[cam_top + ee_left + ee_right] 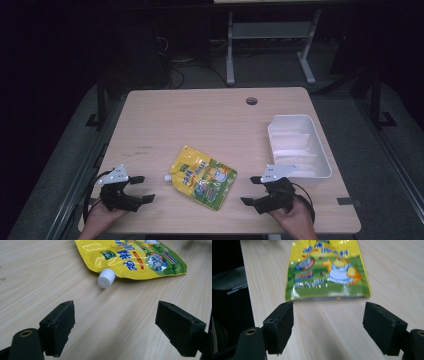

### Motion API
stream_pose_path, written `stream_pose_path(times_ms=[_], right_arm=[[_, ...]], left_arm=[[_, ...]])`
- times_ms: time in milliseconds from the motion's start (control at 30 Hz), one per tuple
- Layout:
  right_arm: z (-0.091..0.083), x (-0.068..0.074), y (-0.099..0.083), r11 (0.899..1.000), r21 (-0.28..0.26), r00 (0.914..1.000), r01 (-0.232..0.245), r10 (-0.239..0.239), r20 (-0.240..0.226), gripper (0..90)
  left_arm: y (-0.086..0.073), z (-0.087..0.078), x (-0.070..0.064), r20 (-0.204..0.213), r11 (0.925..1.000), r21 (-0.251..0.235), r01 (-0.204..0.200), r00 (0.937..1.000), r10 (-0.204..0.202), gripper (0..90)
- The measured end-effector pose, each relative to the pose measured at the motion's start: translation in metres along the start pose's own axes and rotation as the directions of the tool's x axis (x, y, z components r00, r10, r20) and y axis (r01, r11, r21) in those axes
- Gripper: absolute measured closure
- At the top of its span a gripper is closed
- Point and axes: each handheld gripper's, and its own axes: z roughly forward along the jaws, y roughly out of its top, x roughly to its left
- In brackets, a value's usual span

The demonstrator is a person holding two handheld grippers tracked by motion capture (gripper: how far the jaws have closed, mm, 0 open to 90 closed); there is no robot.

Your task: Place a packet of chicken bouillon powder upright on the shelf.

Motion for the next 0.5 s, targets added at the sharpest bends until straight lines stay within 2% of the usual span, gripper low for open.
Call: stream_pose_path(times_ms=[167, 333, 500], right_arm=[[0.007, -0.002, 0.014, 1.0, -0.01, 1.0, 0.005, -0.005, 0.002, 24.3], [0.018, -0.003, 0.027, 1.0, 0.015, 0.9998, 0.019, -0.019, -0.001, 27.1], [0.03, -0.003, 0.042, 0.998, 0.031, 0.9989, 0.047, -0.047, -0.008, 34.0]], left_arm=[[0.001, 0.001, 0.001, -0.001, 0.9999, -0.001, 0.01, 0.9999, -0.01, 15.0], [0.003, 0.001, 0.001, 0.0, 0.9998, -0.009, 0.02, 0.9998, -0.02, 14.9], [0.006, 0.003, 0.002, -0.005, 0.9994, -0.011, 0.031, 0.9995, -0.031, 14.7]])
